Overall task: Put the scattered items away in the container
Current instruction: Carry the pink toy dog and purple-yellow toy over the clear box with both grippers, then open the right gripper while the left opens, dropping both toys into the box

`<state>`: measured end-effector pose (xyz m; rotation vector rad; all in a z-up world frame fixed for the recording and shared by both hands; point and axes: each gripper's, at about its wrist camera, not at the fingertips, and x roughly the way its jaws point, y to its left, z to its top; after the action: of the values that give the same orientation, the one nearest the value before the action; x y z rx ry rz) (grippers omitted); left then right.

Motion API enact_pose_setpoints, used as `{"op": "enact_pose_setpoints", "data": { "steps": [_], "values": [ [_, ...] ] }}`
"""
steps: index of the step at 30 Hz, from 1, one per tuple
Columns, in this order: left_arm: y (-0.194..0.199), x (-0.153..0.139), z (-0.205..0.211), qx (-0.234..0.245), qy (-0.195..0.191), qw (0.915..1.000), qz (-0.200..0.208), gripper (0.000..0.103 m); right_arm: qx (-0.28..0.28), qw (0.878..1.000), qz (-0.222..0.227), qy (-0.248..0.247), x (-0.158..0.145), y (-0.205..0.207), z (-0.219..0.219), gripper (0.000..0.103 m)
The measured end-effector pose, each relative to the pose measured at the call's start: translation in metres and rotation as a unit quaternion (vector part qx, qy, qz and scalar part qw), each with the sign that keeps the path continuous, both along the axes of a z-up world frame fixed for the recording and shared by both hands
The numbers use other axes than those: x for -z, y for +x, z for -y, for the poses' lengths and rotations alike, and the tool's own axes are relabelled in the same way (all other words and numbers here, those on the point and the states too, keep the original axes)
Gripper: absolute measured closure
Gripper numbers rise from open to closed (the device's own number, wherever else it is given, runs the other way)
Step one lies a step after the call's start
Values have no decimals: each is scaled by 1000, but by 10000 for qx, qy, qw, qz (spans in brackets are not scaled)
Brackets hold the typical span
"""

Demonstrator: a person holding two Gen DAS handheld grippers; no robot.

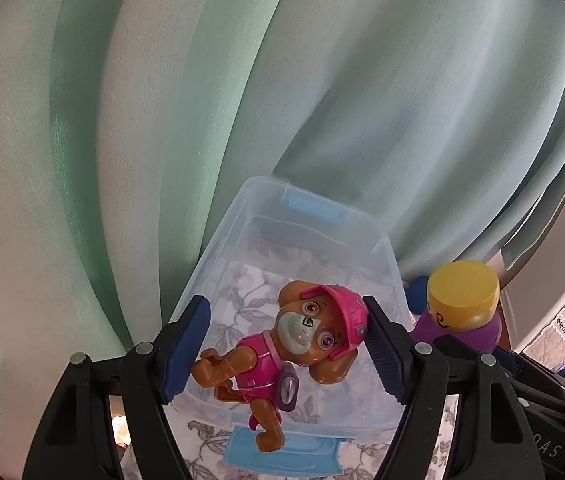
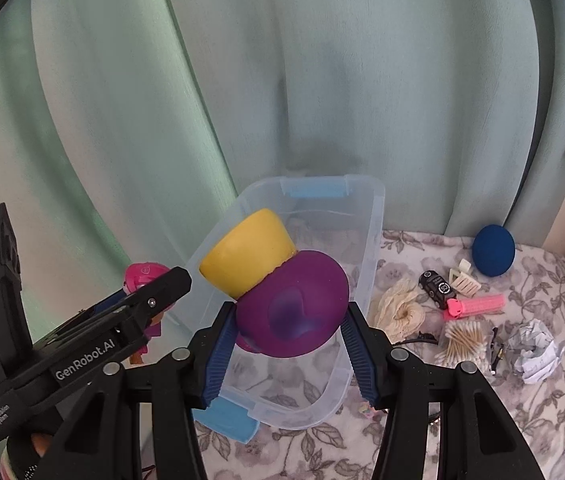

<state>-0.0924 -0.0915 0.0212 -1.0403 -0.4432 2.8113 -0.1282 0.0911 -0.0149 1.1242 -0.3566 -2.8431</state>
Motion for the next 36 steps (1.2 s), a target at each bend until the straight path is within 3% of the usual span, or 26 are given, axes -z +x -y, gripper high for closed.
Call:
{"op": "enact_pose_setpoints", "data": {
  "steps": [3, 12, 36],
  "values": [
    [-38, 19, -5, 28, 13, 10000, 51, 26, -2, 10000, 91, -33, 8, -5, -3, 47],
    [-60, 51, -9, 56, 26, 9996, 259, 26, -53, 9993, 360, -54, 23, -13, -4, 47],
    [-70, 68, -15, 117, 26, 9988, 470, 26, -80, 9991, 418, 81, 26, -16, 0, 46]
  ]
}}
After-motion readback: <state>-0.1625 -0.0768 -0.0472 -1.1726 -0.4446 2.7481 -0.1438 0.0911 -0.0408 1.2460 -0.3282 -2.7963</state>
